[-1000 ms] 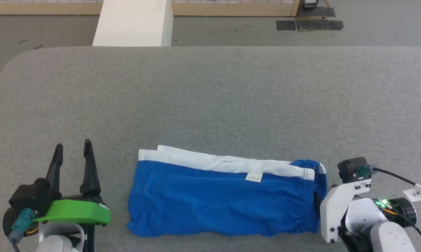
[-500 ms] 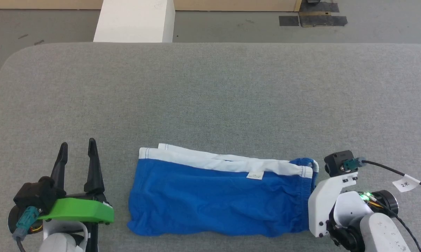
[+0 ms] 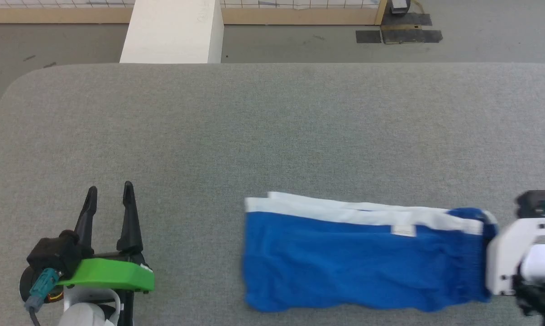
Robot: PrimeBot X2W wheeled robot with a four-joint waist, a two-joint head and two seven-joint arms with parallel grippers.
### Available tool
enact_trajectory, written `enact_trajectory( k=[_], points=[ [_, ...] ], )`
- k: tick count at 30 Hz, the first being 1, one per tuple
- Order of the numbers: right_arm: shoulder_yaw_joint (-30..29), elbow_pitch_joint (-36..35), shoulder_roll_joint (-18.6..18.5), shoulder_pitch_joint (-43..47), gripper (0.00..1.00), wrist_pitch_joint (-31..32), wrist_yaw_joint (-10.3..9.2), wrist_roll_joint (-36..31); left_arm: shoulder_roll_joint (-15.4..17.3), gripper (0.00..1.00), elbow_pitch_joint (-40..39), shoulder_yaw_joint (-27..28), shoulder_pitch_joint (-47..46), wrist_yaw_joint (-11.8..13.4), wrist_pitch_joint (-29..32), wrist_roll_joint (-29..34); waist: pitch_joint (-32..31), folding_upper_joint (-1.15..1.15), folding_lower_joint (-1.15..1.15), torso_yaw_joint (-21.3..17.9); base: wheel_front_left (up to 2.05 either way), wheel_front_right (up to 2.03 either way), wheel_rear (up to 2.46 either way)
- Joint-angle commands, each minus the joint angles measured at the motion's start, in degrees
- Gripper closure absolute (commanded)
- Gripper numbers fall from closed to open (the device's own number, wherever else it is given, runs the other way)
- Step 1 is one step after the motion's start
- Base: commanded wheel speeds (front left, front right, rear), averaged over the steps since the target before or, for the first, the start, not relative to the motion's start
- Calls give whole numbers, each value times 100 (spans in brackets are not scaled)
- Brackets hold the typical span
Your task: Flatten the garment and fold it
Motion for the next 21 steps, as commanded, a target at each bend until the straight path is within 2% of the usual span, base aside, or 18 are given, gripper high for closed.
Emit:
enact_trajectory(
  k=[1,7,11,15,21],
  points=[
    [-174,67,-119,-119,100,49,-10,-35,-12,0,19,14,-57,-39,-27,55,-7,0,0,1,0,0,0],
    [-723,278,-423,-199,100,215,-10,-276,-22,0,50,28,-44,-89,-27,88,-57,0,0,28,0,0,0],
    [-492,200,-497,-117,100,529,-10,-151,-40,0,67,32,-1,-102,-27,107,-131,0,0,28,0,0,0],
    [-125,-307,-514,57,100,1201,-10,393,-61,0,71,42,44,-101,-27,119,-223,0,0,1,0,0,0],
    [235,-1501,-184,341,100,2290,-10,1408,-126,0,91,39,106,-94,-27,123,-330,0,0,-40,0,0,0]
  ],
)
